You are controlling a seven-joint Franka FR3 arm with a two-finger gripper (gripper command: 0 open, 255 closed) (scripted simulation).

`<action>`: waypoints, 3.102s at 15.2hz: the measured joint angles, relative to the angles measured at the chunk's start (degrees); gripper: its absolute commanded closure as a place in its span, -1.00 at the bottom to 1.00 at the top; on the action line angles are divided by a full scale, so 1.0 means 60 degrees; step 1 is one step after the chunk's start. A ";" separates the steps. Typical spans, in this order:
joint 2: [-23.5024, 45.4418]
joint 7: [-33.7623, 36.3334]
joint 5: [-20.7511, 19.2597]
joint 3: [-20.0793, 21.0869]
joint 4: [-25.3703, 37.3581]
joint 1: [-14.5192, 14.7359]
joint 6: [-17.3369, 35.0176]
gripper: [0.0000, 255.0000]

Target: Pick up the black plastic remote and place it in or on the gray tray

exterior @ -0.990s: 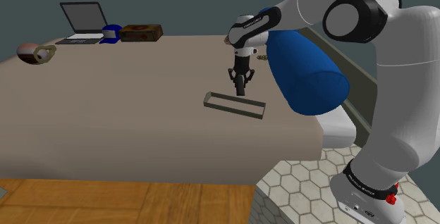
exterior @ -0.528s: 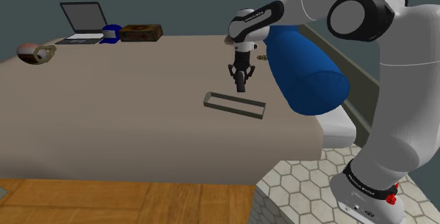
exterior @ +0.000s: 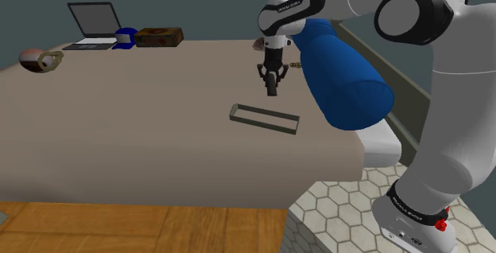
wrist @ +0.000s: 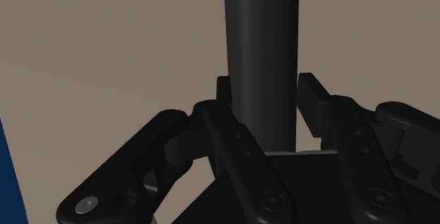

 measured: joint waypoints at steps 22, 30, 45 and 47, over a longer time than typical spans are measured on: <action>-0.3109 0.1797 0.0387 0.0863 -0.3557 0.1174 0.0766 1.00; -0.2998 0.1881 0.0472 0.0995 -0.4358 0.1321 0.1709 1.00; -0.2750 0.1799 0.0485 0.0996 -0.4572 0.1327 0.2170 -1.00; -0.2750 0.1799 0.0485 0.0996 -0.4571 0.1327 0.2170 -1.00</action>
